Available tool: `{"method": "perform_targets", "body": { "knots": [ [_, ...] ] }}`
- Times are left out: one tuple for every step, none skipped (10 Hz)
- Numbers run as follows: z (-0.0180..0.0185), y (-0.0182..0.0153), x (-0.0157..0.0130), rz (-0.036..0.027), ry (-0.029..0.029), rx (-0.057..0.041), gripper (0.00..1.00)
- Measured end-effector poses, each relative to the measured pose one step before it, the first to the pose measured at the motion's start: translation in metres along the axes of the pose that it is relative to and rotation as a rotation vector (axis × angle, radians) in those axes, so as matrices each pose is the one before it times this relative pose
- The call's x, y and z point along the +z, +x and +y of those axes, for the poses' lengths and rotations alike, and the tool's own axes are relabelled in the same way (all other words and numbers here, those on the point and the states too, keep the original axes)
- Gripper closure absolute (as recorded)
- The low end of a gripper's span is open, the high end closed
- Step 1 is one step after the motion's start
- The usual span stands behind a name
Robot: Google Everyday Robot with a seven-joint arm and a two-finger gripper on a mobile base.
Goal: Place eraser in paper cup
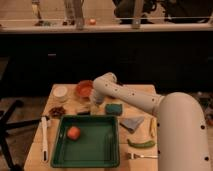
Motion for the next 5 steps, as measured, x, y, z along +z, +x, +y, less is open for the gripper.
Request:
{"method": "perform_targets", "body": {
  "knots": [
    [0.00207, 0.00012, 0.00308, 0.00390, -0.01077, -0.00496, 0.20],
    [0.00143, -0.00024, 0.00308, 0.00544, -0.01013, -0.00682, 0.20],
    [-0.00033, -0.00020, 0.00061, 0.00130, -0.00237, -0.00162, 0.20],
    [0.00008, 0.00043, 0.00164, 0.00194, -0.00522, -0.00196, 0.23],
    [-0.00034, -0.00003, 0.00113, 0.00093, -0.00281, -0.00376, 0.30]
  ]
}}
